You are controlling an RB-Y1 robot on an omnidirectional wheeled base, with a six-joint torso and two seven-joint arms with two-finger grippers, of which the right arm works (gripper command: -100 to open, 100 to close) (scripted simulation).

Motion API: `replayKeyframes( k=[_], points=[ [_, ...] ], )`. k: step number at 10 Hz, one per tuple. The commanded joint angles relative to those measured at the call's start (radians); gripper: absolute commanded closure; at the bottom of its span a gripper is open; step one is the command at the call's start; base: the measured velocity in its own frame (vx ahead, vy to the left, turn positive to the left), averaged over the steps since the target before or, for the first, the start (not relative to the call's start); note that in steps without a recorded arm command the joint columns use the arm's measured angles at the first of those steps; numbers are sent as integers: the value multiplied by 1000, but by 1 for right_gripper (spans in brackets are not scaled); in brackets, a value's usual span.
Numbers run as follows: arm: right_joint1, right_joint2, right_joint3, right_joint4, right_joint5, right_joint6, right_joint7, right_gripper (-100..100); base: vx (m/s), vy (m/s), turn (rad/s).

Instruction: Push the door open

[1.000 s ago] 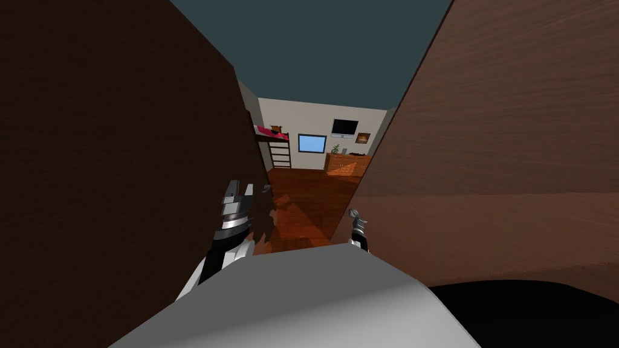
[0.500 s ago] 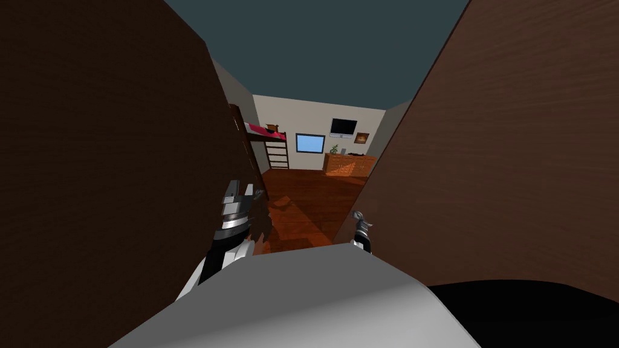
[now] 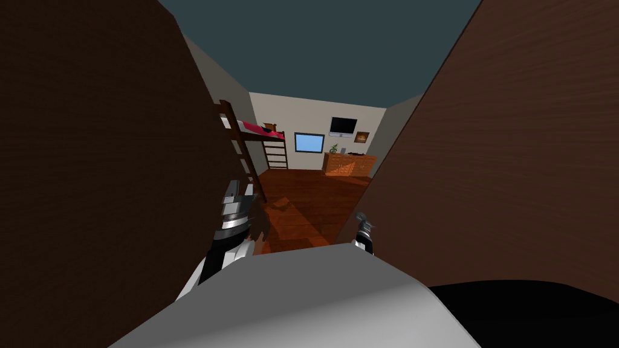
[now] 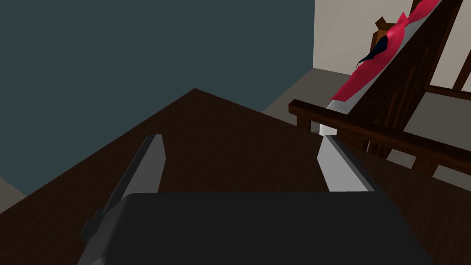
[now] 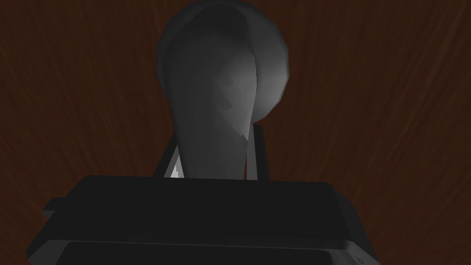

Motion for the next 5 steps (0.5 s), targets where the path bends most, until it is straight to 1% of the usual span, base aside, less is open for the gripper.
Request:
replayKeyframes(
  k=[1, 3, 5],
  points=[
    [5, -13, -22, 15, -13, -9, 4, 100, 189, -44, -46],
    [8, -16, -44, 20, -28, -13, 12, 100, 206, -41, -71],
    [10, -20, -64, 25, -42, -16, 20, 100, 188, -66, -50]
  ],
)
